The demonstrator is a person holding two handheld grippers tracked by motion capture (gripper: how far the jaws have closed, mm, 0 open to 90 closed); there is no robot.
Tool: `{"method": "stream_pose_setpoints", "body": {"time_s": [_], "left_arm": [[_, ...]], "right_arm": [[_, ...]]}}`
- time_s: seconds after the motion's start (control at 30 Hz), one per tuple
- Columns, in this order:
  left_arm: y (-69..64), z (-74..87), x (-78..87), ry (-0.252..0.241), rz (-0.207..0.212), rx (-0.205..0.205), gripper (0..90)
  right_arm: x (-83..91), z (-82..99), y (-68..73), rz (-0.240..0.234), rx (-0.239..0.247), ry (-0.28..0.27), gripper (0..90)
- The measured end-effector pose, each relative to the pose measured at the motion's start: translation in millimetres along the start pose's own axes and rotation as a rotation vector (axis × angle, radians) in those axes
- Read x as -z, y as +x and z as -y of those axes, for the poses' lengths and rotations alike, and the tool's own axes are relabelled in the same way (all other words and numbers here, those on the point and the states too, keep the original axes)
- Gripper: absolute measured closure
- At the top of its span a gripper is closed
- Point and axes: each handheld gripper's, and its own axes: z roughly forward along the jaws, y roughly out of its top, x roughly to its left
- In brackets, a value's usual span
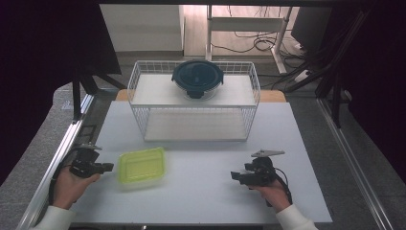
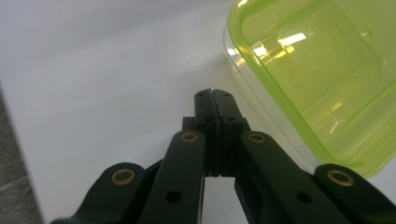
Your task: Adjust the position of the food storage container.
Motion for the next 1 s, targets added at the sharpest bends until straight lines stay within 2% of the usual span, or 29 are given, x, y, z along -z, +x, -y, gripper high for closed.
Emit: {"method": "stream_pose_setpoints", "body": {"time_s": [0.23,0.4,0.63,0.7,0.73,0.83,1.0], "left_arm": [[-7.9,-7.8,-12.1,0.033,0.018,-0.011,90.0],[-15.5,-13.7,-18.9,0.036,0.042,-0.020,90.0],[-29.6,-23.8,-28.1,0.049,0.063,-0.061,90.0],[-32.2,-25.8,-30.3,0.042,0.066,-0.051,89.9],[-31.8,-27.1,-30.8,0.048,0.070,-0.063,90.0],[-33.8,-29.7,-33.6,0.043,0.085,-0.048,89.9],[-37.1,-33.2,-37.3,0.045,0.098,-0.060,90.0]], "right_arm": [[1.6,-0.5,-0.9,0.009,-0.008,0.004,23.2],[2.0,-0.7,-2.0,0.010,-0.013,0.003,23.2],[1.3,-0.4,-0.4,0.008,-0.009,0.009,23.2],[1.4,-0.3,-0.8,0.008,-0.008,0.010,23.2],[1.4,-0.4,-0.9,0.008,-0.010,0.010,23.2],[1.2,-0.4,-0.8,0.005,-0.010,0.013,23.2],[0.6,-0.2,-0.4,0.004,-0.007,0.017,23.2]]}}
